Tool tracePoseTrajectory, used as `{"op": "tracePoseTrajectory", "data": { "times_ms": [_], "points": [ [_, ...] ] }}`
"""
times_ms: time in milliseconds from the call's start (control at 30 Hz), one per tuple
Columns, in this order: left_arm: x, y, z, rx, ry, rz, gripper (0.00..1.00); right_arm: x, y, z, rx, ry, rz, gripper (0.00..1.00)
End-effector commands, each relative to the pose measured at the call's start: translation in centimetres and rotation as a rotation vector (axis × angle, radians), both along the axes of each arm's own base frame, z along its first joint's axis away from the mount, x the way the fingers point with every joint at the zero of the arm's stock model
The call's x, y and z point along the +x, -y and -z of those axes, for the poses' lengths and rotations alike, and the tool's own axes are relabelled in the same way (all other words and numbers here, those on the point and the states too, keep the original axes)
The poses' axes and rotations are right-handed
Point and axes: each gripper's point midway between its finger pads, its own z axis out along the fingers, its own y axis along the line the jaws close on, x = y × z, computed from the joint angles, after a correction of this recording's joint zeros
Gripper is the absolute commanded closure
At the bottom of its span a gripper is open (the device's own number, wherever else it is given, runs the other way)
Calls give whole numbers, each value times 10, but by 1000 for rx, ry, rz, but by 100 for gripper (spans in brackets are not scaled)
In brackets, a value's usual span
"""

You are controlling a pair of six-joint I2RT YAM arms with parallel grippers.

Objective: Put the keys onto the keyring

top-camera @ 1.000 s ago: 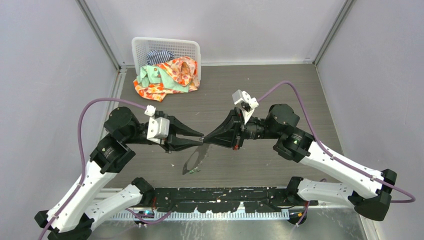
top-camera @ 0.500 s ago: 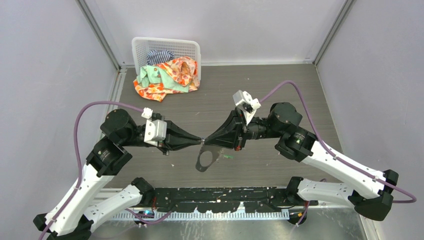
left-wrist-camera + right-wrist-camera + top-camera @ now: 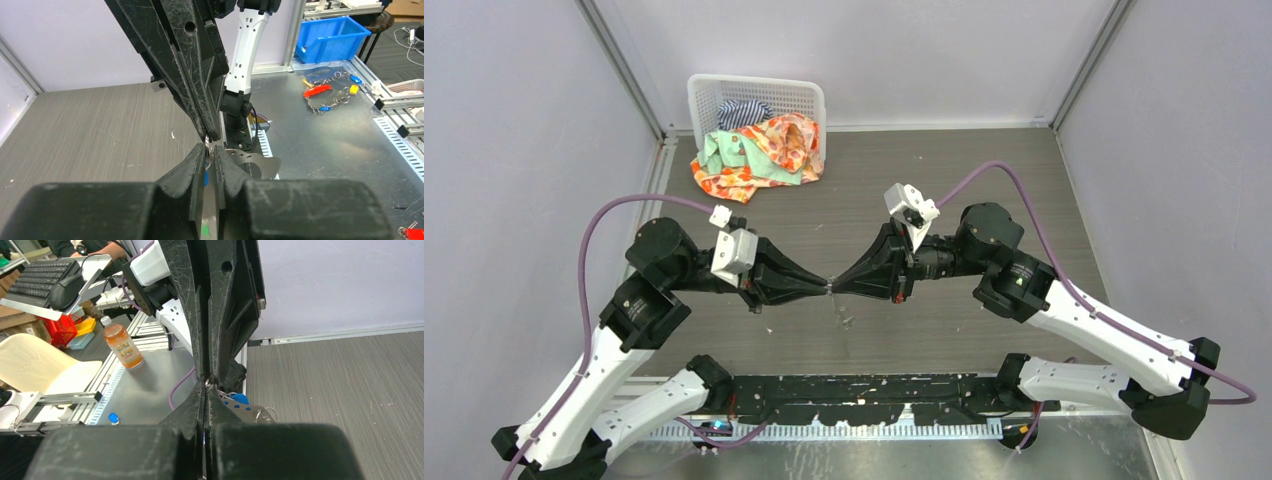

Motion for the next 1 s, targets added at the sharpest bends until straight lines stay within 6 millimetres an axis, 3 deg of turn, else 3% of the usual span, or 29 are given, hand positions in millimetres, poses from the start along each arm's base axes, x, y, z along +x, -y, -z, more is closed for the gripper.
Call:
{"op": "tracePoseTrajectory", "data": {
  "times_ms": [0, 100, 167, 367, 633, 733, 967],
  "points": [
    [-8, 0, -3, -16, 0, 46, 89, -4, 6, -30, 75, 63, 1, 99],
    [-8, 0, 2, -1, 10, 49, 88, -4, 7, -31, 79, 66, 2, 99],
    [-7, 0, 5, 7, 7, 44, 80, -5, 7, -32, 80, 66, 0, 99],
    [-5, 0, 7, 9, 16, 31, 75, -5, 7, -31, 78, 64, -2, 99],
    [-1, 0, 12, 18, 32, 18, 99, -7, 8, -32, 84, 65, -8, 99],
    [0, 0, 11, 14, 39, 9, 100, -7, 9, -32, 83, 62, -4, 99],
    [12, -1, 9, 48, 11, -63, 100, 3, 15, -16, -117, 46, 58, 75]
  ]
}}
